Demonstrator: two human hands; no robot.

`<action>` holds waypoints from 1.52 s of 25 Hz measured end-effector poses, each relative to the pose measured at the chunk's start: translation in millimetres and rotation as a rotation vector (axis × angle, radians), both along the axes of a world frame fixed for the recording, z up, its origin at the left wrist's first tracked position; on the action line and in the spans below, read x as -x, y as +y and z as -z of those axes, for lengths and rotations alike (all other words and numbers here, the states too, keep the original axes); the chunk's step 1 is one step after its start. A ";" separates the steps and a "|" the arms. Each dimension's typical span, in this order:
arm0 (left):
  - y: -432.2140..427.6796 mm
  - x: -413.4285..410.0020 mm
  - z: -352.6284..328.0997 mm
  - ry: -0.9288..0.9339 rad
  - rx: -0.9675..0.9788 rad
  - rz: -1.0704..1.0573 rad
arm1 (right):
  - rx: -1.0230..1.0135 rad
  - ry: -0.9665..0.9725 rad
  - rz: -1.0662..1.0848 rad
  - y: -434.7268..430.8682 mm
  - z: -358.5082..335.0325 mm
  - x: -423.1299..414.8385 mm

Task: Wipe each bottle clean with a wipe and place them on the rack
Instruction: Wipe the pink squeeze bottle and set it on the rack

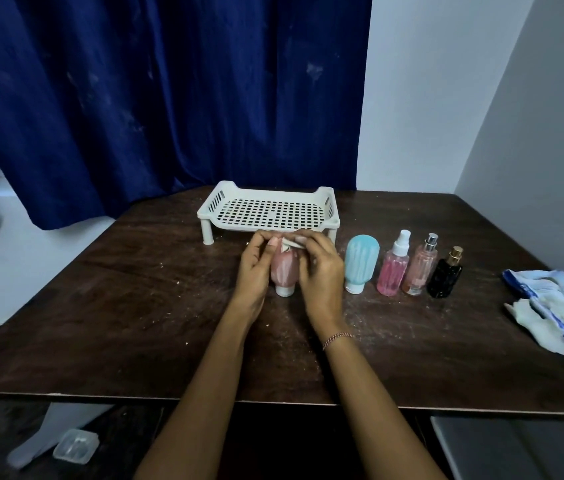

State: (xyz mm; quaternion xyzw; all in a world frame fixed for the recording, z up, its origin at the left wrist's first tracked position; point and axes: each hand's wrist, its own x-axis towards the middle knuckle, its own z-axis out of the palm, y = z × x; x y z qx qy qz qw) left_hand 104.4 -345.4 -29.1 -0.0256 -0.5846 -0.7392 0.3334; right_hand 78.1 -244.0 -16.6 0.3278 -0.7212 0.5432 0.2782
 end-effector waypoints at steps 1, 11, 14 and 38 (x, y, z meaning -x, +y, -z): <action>0.3 -1.0 -0.6 -0.007 0.020 -0.021 | 0.022 -0.031 -0.002 -0.5 0.2 -0.2; 1.5 -2.3 1.6 0.027 0.002 -0.034 | 0.093 -0.159 0.071 3.3 3.5 2.5; 0.5 0.1 1.3 0.029 -0.002 0.005 | 0.097 -0.172 0.086 2.9 3.6 8.2; 9.3 -5.3 -9.4 0.017 -0.228 0.141 | 0.029 -0.104 0.011 3.1 3.7 8.3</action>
